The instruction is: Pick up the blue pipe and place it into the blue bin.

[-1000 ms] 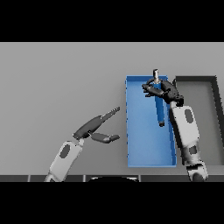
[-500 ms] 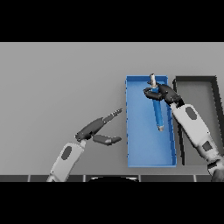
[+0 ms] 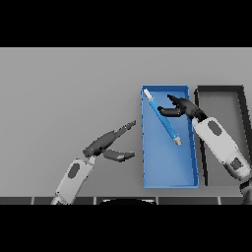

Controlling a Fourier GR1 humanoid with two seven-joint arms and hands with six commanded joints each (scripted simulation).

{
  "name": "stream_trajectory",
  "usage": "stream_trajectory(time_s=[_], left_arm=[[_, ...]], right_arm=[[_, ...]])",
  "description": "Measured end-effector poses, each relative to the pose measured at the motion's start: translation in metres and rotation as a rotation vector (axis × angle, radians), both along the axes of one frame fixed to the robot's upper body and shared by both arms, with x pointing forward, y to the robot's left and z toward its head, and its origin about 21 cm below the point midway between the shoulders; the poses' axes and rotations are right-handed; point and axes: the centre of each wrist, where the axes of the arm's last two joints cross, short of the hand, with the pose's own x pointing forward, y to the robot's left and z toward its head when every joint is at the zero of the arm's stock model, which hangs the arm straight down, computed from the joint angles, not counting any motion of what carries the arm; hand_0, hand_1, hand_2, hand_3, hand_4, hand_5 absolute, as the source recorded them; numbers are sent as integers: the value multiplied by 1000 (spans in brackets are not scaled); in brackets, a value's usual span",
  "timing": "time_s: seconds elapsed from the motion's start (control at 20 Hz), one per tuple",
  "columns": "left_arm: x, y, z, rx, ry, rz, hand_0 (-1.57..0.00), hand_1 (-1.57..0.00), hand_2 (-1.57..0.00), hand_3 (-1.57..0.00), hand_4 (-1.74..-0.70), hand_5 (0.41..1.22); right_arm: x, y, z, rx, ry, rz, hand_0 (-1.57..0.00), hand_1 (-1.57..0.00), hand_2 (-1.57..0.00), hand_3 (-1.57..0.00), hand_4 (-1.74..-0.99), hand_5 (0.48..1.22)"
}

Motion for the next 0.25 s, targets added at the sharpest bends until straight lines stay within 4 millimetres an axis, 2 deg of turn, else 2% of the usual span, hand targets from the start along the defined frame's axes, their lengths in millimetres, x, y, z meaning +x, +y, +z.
stream_trajectory(time_s=[0.05,0.15,0.25], left_arm=[[1,-3,2,3,2,1,1,1,1,1,-930,495],[-1,4,-4,12,-3,7,1,1,1,1,-930,496],[-2,-2,-4,16,4,8,1,1,1,1,-930,495]], right_arm=[[0,1,1,-3,2,11,-19,-17,-17,-4,-1084,714],[-1,1,0,-9,-3,37,-19,-17,-17,-4,-1084,712],[1,-1,0,-13,-3,47,-19,-17,-17,-4,-1084,714]])
